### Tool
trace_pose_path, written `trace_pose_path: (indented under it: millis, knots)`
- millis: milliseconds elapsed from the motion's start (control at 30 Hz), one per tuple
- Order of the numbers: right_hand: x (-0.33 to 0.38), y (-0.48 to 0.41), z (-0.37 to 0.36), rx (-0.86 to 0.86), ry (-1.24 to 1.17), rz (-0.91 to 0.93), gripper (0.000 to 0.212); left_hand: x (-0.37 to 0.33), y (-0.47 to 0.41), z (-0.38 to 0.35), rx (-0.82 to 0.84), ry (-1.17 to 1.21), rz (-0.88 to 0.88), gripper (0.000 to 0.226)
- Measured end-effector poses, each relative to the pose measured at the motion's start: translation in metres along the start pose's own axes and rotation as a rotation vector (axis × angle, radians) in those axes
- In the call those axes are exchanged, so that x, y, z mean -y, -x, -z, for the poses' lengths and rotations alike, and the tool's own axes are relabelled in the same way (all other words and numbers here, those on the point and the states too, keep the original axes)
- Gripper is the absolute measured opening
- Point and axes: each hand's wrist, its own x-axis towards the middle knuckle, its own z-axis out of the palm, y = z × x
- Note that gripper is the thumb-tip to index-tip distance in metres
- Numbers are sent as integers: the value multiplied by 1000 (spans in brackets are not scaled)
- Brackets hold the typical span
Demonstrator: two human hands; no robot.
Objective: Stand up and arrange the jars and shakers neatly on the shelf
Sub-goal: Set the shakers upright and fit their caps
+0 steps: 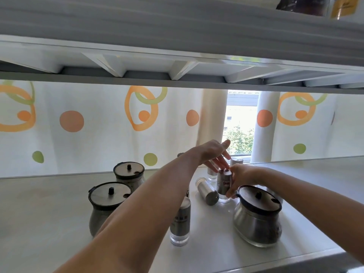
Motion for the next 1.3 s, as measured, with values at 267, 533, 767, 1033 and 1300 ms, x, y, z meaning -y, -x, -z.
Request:
trace_pose_path:
  millis: [267, 533, 767, 1033, 1300]
  knots:
    - [15, 20, 37, 131, -121, -52, 59, -1, 6, 22, -189, -8, -23, 64]
    - [61, 37, 83, -174, -302, 7, 31, 6, 17, 37, -101, -166, 205, 65]
    - [92, 33, 31, -10, -86, -101, 22, 15, 12, 30, 47, -216, 288, 59]
    - [94, 24, -7, -24, 106, -106, 41, 27, 4, 31, 90, -265, 314, 66]
    - [99, 31, -12, -116, 299, -107, 63, 31, -1, 28, 116, -253, 296, 67]
